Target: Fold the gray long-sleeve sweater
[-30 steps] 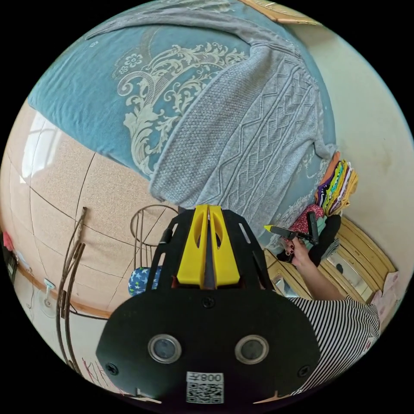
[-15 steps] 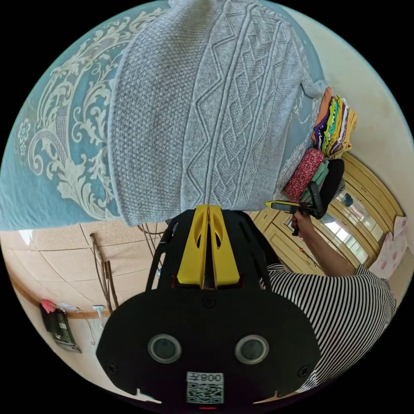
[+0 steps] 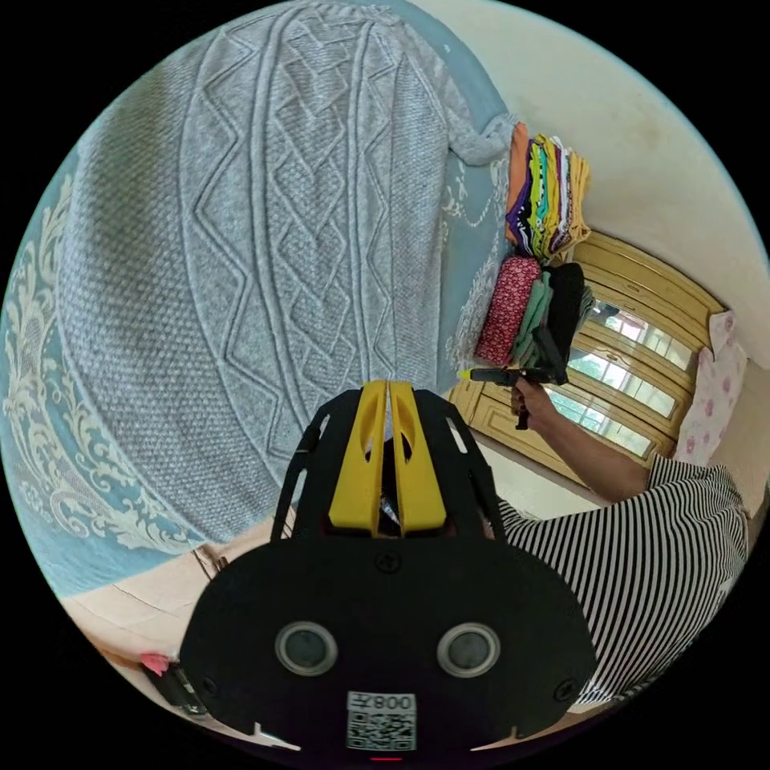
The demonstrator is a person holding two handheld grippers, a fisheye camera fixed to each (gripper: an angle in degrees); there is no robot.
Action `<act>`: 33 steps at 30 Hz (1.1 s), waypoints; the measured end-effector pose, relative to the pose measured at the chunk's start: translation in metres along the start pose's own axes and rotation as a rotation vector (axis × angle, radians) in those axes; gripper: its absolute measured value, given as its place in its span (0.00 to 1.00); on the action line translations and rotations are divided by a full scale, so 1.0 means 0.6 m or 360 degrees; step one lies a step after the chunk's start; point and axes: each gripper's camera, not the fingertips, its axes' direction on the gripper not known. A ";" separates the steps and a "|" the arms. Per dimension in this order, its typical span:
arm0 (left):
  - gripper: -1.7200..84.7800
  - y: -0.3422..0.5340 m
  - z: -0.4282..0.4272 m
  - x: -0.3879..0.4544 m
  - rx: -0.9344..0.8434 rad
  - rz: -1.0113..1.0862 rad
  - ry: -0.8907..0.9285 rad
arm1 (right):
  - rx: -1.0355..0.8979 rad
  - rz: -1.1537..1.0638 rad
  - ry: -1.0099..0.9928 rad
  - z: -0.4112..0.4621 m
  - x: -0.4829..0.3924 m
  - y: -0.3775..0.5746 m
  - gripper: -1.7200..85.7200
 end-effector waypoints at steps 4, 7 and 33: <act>0.07 -0.110 -0.027 0.098 -0.0007 0.0152 -0.0011 | 0.0340 -0.0144 -0.0012 -0.130 -0.003 -0.093 0.05; 0.09 -0.203 -0.057 0.176 0.0034 0.0264 -0.0047 | 0.0549 -0.0249 0.0004 -0.230 -0.008 -0.177 0.07; 0.11 -0.713 -0.253 0.675 0.0391 0.0779 -0.0094 | 0.1416 -0.0648 -0.0137 -0.542 0.180 -0.199 0.05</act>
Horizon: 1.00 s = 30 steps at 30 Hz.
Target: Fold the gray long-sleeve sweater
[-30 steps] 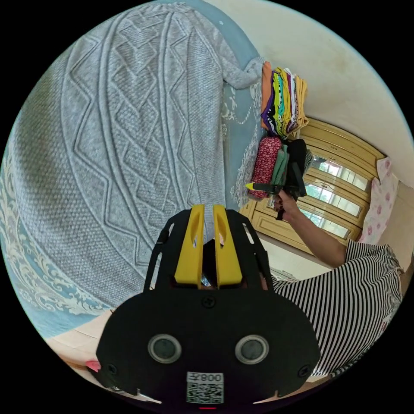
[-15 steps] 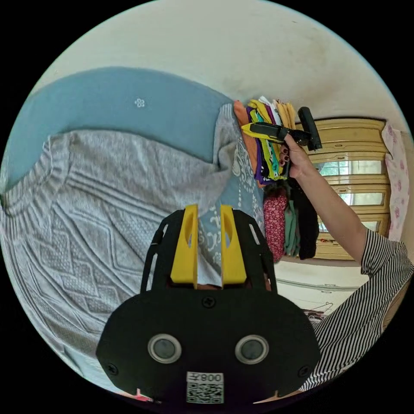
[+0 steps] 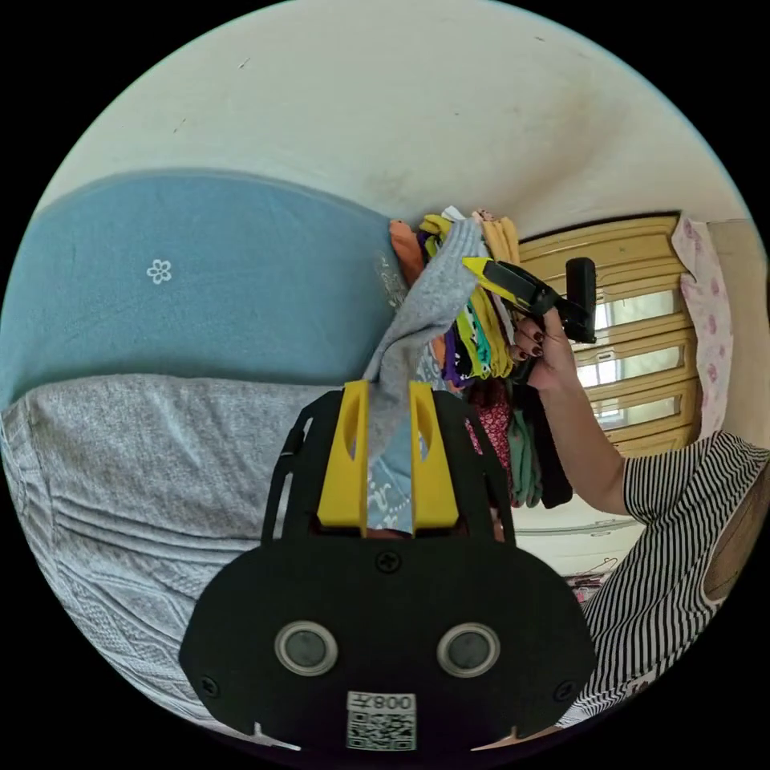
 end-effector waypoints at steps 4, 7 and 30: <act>0.12 -0.029 0.008 0.060 -0.0117 0.0107 -0.0015 | 0.0080 0.0226 0.0127 -0.100 0.041 0.097 0.05; 0.12 -0.054 0.009 0.103 -0.0196 0.0178 -0.0023 | 0.0015 0.0378 0.0163 -0.130 0.065 0.147 0.05; 0.14 -0.268 0.049 0.308 -0.0411 0.0516 -0.0351 | -0.0258 0.1009 0.0330 -0.113 0.231 0.249 0.05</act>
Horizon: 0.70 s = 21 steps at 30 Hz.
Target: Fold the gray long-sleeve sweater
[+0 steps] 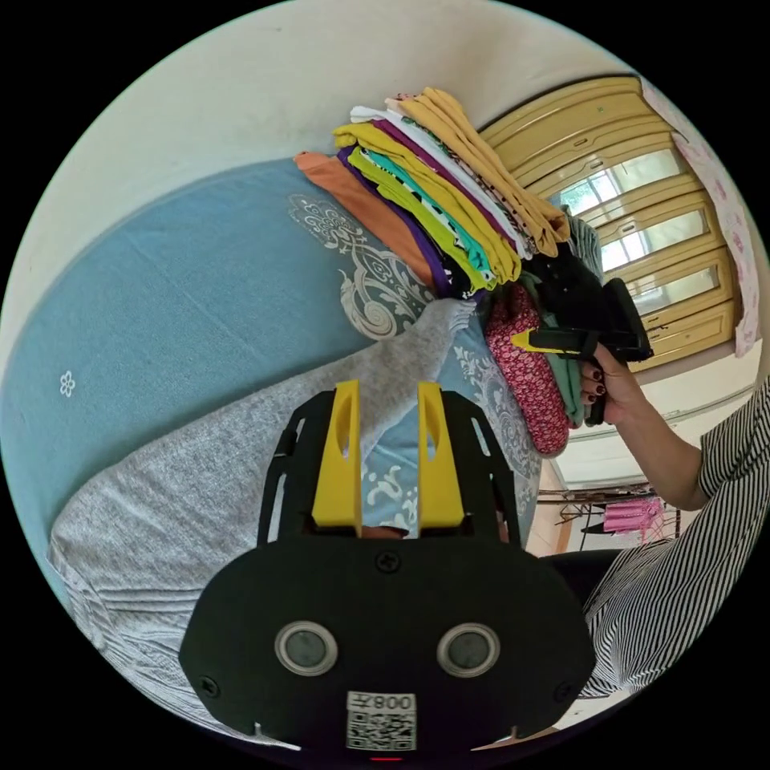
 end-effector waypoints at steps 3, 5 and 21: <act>0.14 -0.029 0.007 0.005 -0.0029 0.0008 -0.0133 | 0.0077 -0.0025 0.0038 0.022 -0.009 -0.028 0.07; 0.14 -0.044 0.014 0.005 -0.0064 -0.0006 -0.0235 | 0.0122 -0.0006 -0.0002 0.028 -0.013 -0.047 0.08; 0.03 0.009 0.029 0.011 -0.0009 0.0011 -0.0476 | 0.0053 -0.0265 0.0199 0.003 -0.171 -0.063 0.03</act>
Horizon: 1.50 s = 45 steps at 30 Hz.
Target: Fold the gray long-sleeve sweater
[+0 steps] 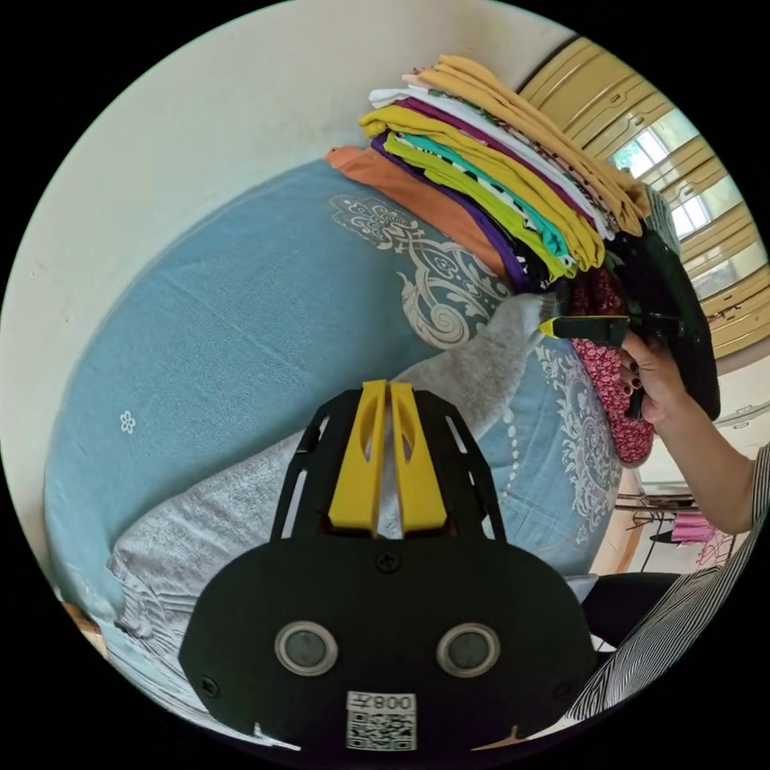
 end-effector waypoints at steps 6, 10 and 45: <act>0.03 0.046 -0.008 -0.036 0.0215 -0.0081 -0.0028 | 0.0033 -0.0226 0.0176 -0.103 -0.086 0.006 0.03; 0.03 0.071 0.086 -0.077 0.0079 -0.0164 -0.0041 | -0.0090 -0.0219 0.0162 -0.077 -0.123 -0.021 0.03; 0.10 1.680 0.360 -0.235 0.0877 -0.2327 0.0124 | -0.0334 -0.1450 -0.0078 -0.019 -1.028 0.183 0.02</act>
